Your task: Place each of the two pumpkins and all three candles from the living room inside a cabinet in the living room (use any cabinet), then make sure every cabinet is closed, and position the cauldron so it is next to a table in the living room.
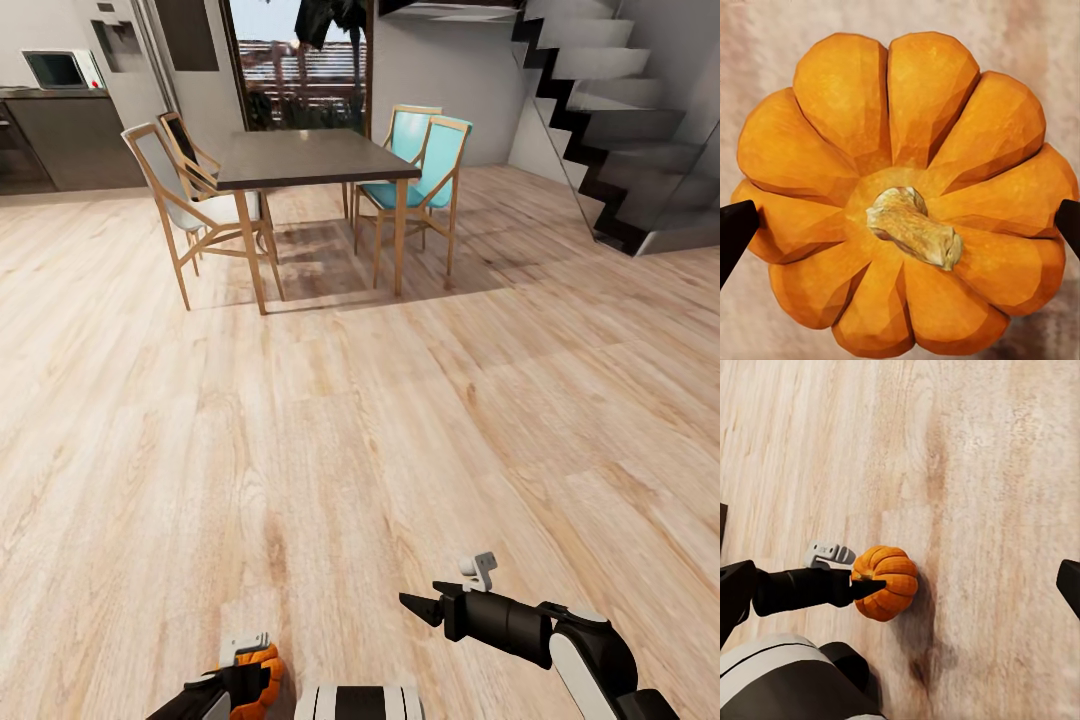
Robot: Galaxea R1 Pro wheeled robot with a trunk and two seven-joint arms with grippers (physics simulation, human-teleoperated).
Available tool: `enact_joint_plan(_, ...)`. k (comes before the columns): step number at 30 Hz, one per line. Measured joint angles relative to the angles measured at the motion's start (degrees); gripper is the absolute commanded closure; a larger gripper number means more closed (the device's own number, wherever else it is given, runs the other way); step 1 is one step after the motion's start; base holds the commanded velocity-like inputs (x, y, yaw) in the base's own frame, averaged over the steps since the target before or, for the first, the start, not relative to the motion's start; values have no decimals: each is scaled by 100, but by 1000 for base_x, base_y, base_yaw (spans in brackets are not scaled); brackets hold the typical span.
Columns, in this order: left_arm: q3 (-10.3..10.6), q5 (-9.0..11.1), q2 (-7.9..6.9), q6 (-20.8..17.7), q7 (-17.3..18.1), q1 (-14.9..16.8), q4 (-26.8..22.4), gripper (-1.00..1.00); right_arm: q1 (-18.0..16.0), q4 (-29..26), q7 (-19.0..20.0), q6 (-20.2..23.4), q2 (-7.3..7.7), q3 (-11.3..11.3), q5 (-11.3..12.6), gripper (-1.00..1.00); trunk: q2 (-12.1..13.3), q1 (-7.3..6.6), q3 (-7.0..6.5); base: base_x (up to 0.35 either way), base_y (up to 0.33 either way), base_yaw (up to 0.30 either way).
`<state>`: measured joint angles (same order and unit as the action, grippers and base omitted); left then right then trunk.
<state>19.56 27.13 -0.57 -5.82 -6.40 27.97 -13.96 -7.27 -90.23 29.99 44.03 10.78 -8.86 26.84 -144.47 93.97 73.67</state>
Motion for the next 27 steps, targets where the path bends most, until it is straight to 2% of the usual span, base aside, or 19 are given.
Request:
enact_joint_plan(14, 16, 6, -1, -3, -5, 0, -3, -100, 0, -1, 3, 0, 0, 0, -1, -100, 0, 0, 0, 0, 0, 0)
enact_joint_plan(15, 13, 2, -1, -2, -3, 0, -2, 100, 0, -1, 4, 0, 0, 0, -1, -100, 0, 0, 0, 0, 0, 0)
enact_joint_plan(27, 27, -1, -1, 70, 24, 0, 35, 100, 0, 0, 7, 0, 0, 0, 0, -100, 0, 0, 0, 0, 0, 0)
